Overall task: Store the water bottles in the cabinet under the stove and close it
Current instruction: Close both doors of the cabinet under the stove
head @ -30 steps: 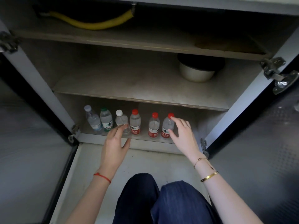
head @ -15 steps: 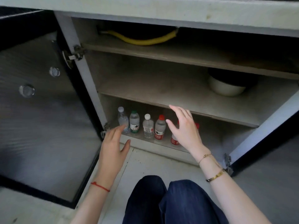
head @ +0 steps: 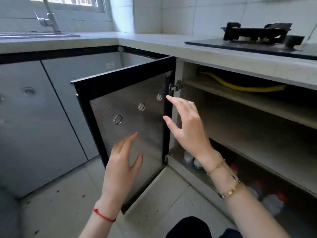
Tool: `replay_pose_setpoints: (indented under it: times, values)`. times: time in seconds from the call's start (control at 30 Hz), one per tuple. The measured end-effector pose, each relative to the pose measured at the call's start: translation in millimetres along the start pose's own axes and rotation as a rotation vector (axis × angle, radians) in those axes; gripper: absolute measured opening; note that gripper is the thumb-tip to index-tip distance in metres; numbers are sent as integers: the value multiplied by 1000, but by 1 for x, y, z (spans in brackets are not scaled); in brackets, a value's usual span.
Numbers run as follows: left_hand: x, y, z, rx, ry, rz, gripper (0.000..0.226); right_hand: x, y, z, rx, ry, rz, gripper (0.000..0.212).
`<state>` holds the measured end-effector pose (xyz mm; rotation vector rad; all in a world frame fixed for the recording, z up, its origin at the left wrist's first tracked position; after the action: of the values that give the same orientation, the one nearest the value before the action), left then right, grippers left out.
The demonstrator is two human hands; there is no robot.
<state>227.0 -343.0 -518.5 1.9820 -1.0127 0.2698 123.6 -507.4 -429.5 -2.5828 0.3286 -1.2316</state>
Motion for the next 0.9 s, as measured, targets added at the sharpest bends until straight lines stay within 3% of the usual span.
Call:
replay_pose_setpoints:
  times: [0.37,0.43,0.6,0.9]
  values:
    - [-11,-25,-74,76,352,-118,33,68,-104,46,71,22,-353,53]
    - [-10,-33,-76,89,397,-189,40,73,-114,54,58,-1,-389,54]
    - [5,-50,-64,37,273,-260,77,78,-125,74,27,-61,-431,53]
    - [12,-46,-51,-46,357,-203,63,78,-123,68,37,-61,-443,56]
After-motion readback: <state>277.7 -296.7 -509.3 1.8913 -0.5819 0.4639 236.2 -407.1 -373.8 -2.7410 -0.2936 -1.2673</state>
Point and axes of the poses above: each hand's wrist, its own x-axis towards the middle knuckle, its own z-axis out of the palm, y = z × x, the point moved 5 cm from there along x, towards the middle knuckle, and after that the axes turned 3 degrees about -z, right-handed, at the moved point
